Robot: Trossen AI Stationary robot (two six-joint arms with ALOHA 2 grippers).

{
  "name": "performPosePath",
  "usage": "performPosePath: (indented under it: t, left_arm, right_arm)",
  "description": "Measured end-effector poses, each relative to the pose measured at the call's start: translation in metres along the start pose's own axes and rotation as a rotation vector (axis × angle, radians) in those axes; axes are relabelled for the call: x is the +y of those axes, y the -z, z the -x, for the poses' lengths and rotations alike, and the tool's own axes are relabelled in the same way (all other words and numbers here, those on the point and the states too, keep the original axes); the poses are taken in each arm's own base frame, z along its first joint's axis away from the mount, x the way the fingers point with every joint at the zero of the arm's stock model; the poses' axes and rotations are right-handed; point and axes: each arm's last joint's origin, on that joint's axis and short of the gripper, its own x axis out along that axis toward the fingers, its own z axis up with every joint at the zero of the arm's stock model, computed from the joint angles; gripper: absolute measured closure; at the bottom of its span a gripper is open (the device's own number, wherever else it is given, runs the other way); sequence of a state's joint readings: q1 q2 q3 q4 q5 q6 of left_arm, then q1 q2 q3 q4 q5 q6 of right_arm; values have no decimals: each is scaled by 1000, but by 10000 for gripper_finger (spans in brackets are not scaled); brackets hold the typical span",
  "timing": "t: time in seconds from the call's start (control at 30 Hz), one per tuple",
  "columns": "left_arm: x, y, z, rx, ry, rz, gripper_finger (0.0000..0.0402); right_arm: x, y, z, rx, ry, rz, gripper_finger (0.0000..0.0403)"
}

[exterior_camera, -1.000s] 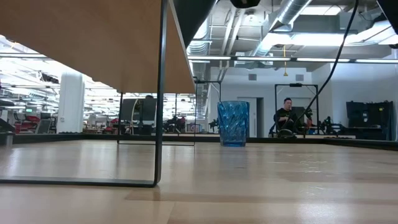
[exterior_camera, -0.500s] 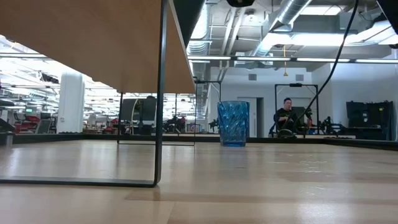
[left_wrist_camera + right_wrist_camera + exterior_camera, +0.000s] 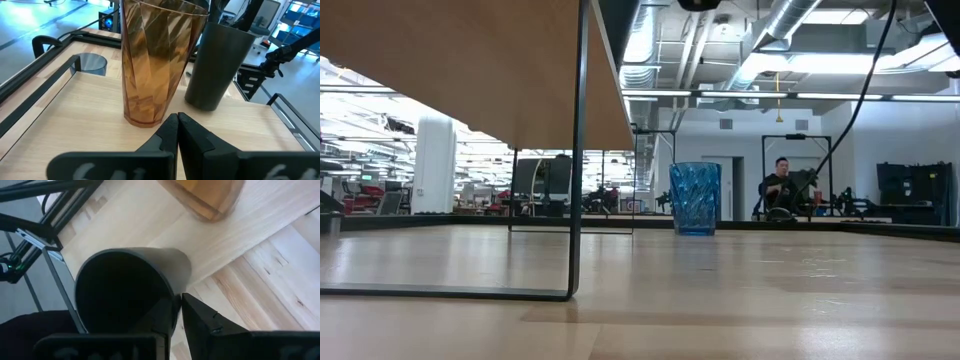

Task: Stack small to large cups/mugs on shelf
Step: Put the black cup on the shelf

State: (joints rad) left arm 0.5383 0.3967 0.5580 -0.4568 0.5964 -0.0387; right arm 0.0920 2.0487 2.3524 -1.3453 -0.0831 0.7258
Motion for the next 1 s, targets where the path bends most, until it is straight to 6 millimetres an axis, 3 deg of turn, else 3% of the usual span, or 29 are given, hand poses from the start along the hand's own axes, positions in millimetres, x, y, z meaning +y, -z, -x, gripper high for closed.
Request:
performPosePath:
  t: [1.0]
  left_arm:
    - [-1, 4, 0, 41, 24, 8, 401]
  right_arm:
    - [-3, -13, 1, -39, -83, 9, 338]
